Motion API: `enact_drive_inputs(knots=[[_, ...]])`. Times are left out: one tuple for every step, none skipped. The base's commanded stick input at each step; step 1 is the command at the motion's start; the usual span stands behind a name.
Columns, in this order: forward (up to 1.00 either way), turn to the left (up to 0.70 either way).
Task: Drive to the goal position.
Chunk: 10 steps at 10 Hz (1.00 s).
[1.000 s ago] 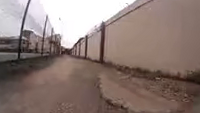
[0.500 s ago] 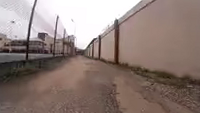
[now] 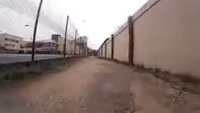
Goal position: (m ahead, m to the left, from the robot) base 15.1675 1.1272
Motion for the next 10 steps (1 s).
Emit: enact_drive_inputs(knots=[[1.0,0.0],[1.0,0.0],[1.0,0.0],[1.0,0.0],[1.0,0.0],[1.0,0.0],[1.0,-0.09],[1.0,-0.33],[1.0,-0.4],[1.0,0.0]])
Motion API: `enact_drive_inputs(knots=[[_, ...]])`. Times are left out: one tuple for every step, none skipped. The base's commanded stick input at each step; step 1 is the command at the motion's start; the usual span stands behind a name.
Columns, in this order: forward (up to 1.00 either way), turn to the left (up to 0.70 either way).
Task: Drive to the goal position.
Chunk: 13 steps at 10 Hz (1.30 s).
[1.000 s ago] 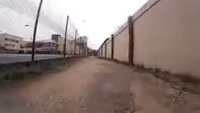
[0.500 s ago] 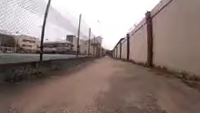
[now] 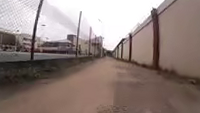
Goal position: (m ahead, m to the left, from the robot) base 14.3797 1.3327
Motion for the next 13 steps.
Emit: enact_drive_inputs(knots=[[1.0,0.0],[1.0,-0.4],[1.0,-0.4],[1.0,-0.4],[1.0,-0.4],[1.0,-0.19],[1.0,0.0],[1.0,0.0],[1.0,0.0],[1.0,0.0],[1.0,0.0],[1.0,0.0],[1.0,0.0]])
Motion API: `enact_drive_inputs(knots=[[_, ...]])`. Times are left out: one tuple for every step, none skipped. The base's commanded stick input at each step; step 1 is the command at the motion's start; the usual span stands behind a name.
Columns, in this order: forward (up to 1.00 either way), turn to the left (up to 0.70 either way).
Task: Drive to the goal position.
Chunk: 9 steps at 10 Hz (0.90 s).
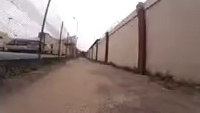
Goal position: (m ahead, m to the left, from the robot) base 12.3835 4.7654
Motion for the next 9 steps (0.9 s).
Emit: enact_drive_inputs(knots=[[1.0,0.0],[1.0,0.0],[1.0,0.0],[1.0,0.0],[1.0,0.0],[1.0,0.0],[1.0,0.03],[1.0,0.17],[1.0,0.4]])
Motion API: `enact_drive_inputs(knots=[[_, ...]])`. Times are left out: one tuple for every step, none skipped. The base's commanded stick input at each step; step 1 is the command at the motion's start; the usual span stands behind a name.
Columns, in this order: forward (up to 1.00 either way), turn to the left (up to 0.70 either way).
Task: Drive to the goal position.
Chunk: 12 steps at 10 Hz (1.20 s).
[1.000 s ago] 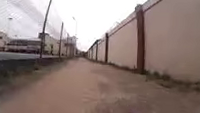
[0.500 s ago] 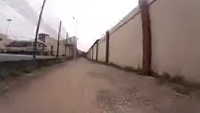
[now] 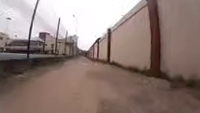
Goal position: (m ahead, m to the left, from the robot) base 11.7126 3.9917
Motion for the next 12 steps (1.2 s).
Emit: enact_drive_inputs(knots=[[1.0,0.4],[1.0,0.24],[1.0,0.0],[1.0,0.0],[1.0,0.0],[1.0,0.0],[1.0,0.0],[1.0,0.0],[1.0,0.0],[1.0,0.0],[1.0,0.0],[1.0,0.06]])
